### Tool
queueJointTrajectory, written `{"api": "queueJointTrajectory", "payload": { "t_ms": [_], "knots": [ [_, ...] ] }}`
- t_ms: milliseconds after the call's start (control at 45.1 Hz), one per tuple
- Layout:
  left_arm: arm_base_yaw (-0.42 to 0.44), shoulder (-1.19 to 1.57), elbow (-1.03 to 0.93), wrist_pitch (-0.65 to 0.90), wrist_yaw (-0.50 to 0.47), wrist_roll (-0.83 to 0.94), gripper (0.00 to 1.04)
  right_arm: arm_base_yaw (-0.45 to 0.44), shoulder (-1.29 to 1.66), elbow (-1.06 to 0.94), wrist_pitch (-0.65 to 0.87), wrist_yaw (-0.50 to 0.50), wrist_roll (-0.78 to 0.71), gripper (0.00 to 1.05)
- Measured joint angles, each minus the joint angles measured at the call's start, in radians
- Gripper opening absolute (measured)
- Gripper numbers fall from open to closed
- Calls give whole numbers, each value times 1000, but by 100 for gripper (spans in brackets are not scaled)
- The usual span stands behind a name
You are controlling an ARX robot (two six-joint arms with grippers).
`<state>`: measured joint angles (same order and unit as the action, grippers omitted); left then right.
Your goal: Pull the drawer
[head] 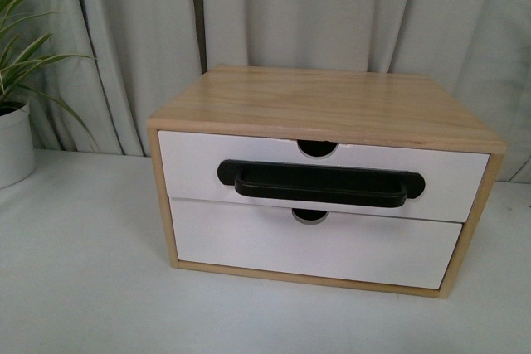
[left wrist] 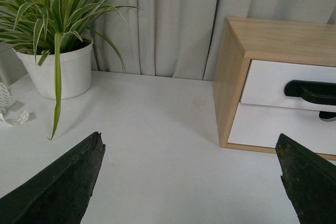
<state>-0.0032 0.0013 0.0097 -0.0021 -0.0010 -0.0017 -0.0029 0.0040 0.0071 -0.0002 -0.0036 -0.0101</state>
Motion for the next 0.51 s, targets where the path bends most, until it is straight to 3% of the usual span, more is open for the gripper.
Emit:
{"api": "queueJointTrajectory", "payload": {
  "t_ms": [510],
  "knots": [
    [0, 0, 0, 0, 0, 0, 99, 0, 0, 0, 0, 0, 0, 96]
  ]
}}
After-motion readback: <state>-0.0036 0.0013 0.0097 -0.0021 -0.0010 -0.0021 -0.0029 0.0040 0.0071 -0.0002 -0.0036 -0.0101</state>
